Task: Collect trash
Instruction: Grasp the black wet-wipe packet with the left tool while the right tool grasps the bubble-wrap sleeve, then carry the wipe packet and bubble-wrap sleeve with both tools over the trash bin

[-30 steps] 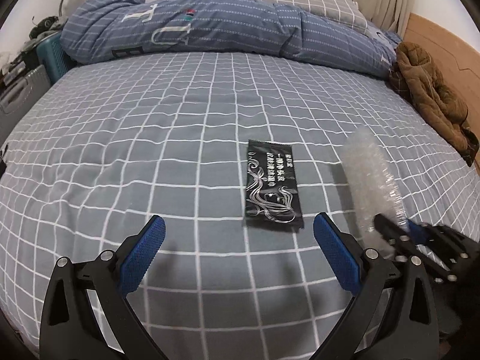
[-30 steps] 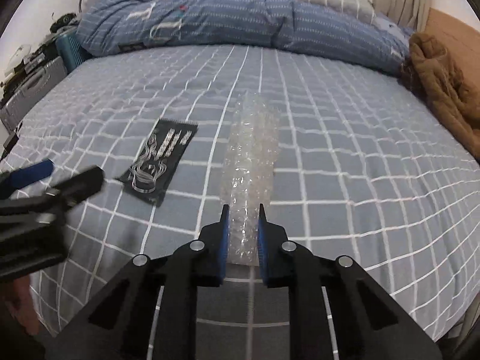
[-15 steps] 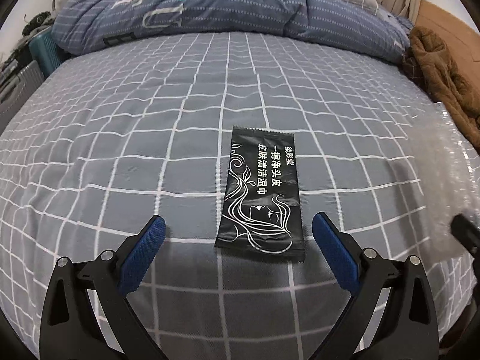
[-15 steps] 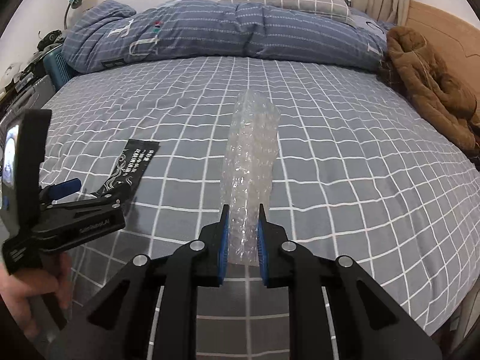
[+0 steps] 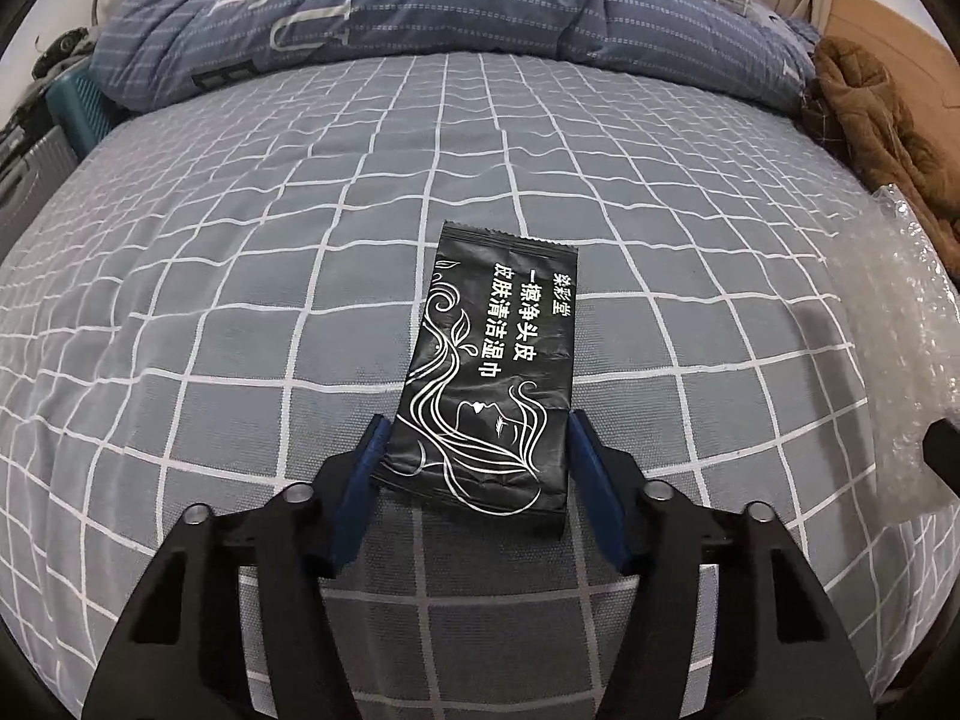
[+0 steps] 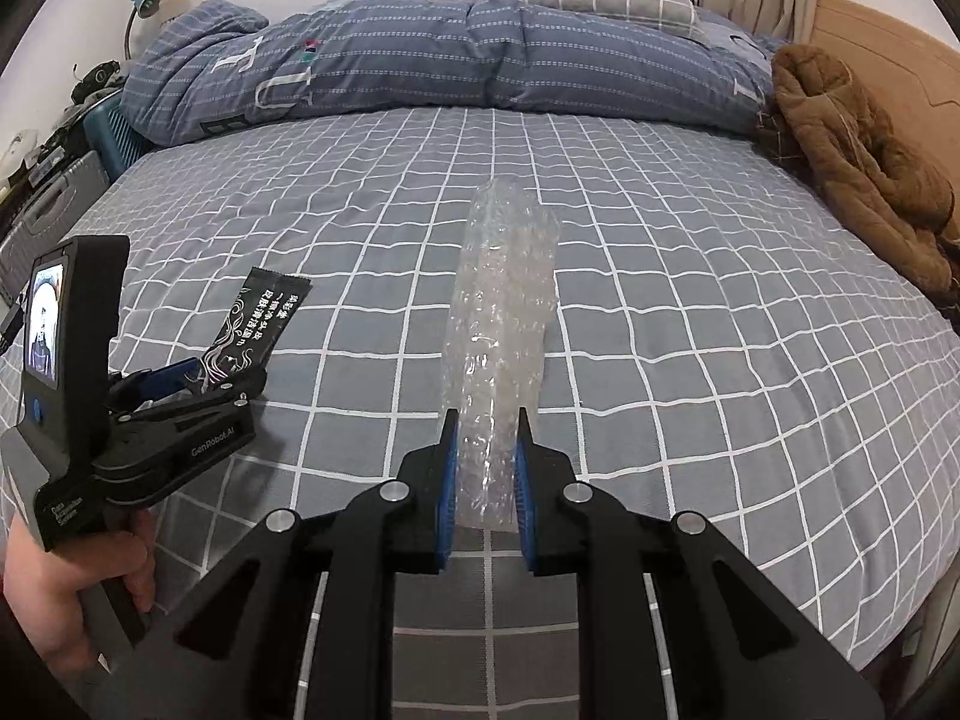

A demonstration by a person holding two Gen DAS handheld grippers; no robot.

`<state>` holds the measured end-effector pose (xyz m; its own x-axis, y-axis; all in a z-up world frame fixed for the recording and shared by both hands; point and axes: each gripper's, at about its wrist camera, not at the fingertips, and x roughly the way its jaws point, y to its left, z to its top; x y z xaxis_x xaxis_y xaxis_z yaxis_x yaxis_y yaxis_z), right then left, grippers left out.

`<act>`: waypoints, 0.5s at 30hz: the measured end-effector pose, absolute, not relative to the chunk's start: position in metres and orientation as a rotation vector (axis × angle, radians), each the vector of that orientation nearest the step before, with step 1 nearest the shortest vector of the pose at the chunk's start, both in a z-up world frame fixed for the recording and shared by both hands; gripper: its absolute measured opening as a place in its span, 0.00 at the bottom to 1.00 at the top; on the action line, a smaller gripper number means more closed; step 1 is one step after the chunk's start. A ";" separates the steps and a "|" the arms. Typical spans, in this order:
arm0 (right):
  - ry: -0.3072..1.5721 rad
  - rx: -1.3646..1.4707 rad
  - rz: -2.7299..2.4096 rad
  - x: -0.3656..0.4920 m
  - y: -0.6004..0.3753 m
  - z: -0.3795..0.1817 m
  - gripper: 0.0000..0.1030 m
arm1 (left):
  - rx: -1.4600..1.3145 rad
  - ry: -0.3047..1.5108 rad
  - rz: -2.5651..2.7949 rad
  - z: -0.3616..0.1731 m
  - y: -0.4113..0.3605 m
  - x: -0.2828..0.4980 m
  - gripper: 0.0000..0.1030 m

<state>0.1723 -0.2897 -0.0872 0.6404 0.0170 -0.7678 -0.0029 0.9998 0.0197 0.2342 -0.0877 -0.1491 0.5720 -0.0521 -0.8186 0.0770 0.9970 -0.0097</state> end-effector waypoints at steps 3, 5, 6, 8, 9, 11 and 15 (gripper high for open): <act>0.876 0.016 0.012 0.173 -0.290 -0.087 0.15 | 0.026 0.947 -0.079 -0.146 -0.087 0.233 0.37; 0.877 0.011 0.013 0.173 -0.288 -0.088 0.15 | 0.019 0.942 -0.087 -0.143 -0.086 0.232 0.32; 0.877 0.010 0.014 0.173 -0.288 -0.088 0.15 | 0.020 0.939 -0.088 -0.142 -0.085 0.232 0.31; 0.877 0.007 0.015 0.173 -0.287 -0.088 0.15 | 0.023 0.935 -0.088 -0.141 -0.084 0.230 0.26; 0.876 0.007 0.016 0.173 -0.286 -0.088 0.15 | 0.025 0.935 -0.090 -0.140 -0.084 0.230 0.23; 0.873 0.005 0.019 0.173 -0.285 -0.087 0.15 | 0.021 0.937 -0.097 -0.138 -0.083 0.227 0.21; 0.868 0.000 0.024 0.174 -0.283 -0.085 0.15 | 0.017 0.939 -0.112 -0.133 -0.081 0.219 0.19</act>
<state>0.1737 -0.2828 -0.0855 0.6462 0.0216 -0.7629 -0.0214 0.9997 0.0102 0.2188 -0.0805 -0.1331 0.5852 -0.0889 -0.8060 0.1036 0.9940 -0.0344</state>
